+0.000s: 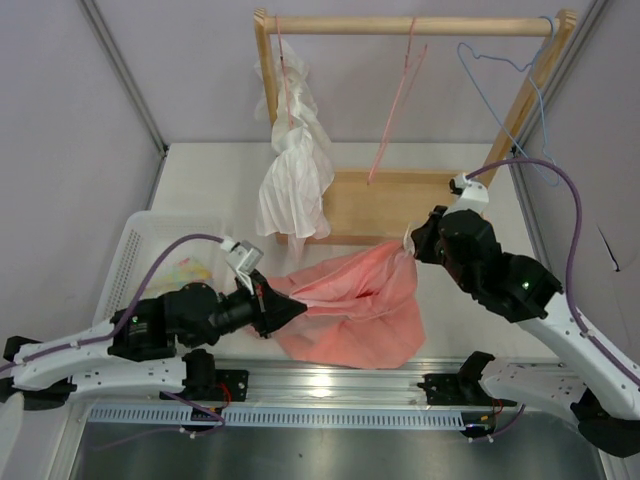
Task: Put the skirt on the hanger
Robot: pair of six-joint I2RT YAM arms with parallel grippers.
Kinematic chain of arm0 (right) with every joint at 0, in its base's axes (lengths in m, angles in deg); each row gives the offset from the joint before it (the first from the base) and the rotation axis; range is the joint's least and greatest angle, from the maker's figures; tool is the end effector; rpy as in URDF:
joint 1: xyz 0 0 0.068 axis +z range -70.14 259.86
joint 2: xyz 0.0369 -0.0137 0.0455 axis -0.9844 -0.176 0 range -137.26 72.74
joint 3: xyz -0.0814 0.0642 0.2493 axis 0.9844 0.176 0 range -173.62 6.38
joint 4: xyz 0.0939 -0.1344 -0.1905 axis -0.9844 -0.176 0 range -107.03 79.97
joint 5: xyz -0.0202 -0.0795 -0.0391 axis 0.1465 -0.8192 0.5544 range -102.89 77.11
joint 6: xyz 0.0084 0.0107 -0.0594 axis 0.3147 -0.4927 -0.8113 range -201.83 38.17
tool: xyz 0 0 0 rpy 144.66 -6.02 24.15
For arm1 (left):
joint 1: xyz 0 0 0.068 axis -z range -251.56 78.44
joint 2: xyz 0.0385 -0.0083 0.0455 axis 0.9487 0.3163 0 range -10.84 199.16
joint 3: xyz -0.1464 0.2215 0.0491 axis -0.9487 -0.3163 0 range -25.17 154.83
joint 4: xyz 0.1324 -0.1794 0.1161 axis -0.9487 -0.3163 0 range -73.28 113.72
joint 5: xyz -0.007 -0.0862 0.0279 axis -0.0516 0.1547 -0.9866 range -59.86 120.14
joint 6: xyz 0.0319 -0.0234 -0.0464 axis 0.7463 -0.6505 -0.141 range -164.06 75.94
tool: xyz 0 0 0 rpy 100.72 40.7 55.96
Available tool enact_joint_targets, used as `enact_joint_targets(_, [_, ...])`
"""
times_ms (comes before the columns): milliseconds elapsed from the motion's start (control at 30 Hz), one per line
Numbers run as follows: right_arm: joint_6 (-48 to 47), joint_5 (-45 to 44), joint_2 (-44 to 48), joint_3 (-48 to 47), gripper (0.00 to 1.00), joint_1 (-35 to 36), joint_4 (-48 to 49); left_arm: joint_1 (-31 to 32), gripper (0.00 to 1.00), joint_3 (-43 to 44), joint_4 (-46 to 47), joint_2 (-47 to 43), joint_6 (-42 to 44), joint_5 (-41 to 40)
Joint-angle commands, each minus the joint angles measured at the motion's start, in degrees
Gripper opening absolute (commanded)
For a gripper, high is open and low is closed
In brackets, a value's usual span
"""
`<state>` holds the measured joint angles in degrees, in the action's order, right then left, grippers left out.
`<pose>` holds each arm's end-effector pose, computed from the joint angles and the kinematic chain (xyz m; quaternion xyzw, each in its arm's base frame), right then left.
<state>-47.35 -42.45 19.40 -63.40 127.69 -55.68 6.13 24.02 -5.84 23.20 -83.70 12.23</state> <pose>0.1314 0.1115 0.3913 0.0312 0.8434 0.1563 0.5132 0.0409 -0.1218 0.3496 0.1642 0.7690 -0.4531 0.4199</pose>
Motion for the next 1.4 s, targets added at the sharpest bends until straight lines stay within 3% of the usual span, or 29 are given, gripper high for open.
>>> enact_joint_targets(0, [-4.1,-0.2,0.9,-7.4,0.0,-3.3,0.5,-1.0,0.0,7.8,4.9,-0.8,6.8,-0.8])
enact_joint_targets(200, [-6.8,0.8,-1.3,-14.4,0.0,-7.2,0.5,-2.0,0.0,11.4,10.7,-0.4,10.7,-2.6])
enact_joint_targets(333, [-8.5,2.0,-1.9,-16.4,0.0,-13.9,-0.1,-3.1,0.0,11.8,10.9,0.2,11.1,-3.4])
enact_joint_targets(500, [-9.5,11.3,-4.2,-20.4,0.0,-22.9,1.3,-6.5,0.0,10.4,10.8,1.5,10.9,-7.8])
enact_joint_targets(733, [-8.9,17.4,-12.0,-29.1,0.0,-26.1,2.1,-26.6,0.0,14.1,6.8,7.6,6.3,-0.6])
enact_joint_targets(833, [-8.6,17.9,-13.6,-30.5,0.0,-26.2,2.1,-35.6,0.0,12.4,4.9,8.7,0.5,4.4])
enact_joint_targets(867, [-8.7,17.9,-13.6,-30.1,0.0,-26.3,2.2,-38.5,0.0,8.0,6.2,7.8,-2.7,5.3])
enact_joint_targets(1000, [-7.5,18.7,-9.3,-20.1,0.0,-28.8,4.6,-40.4,0.0,-1.5,7.6,3.9,-9.7,5.7])
enact_joint_targets(1100, [-5.4,21.5,-4.4,-7.1,0.0,-31.6,7.5,-41.0,0.0,-10.4,9.5,1.6,-13.9,6.2])
enact_joint_targets(1133, [-4.8,22.1,-3.3,-0.5,0.0,-32.2,8.2,-40.9,0.0,-11.5,10.1,1.5,-15.9,6.2])
enact_joint_targets(1367, [-2.1,25.5,2.3,20.8,0.0,-38.0,12.4,-40.9,0.0,-24.6,15.9,2.9,-22.0,8.9])
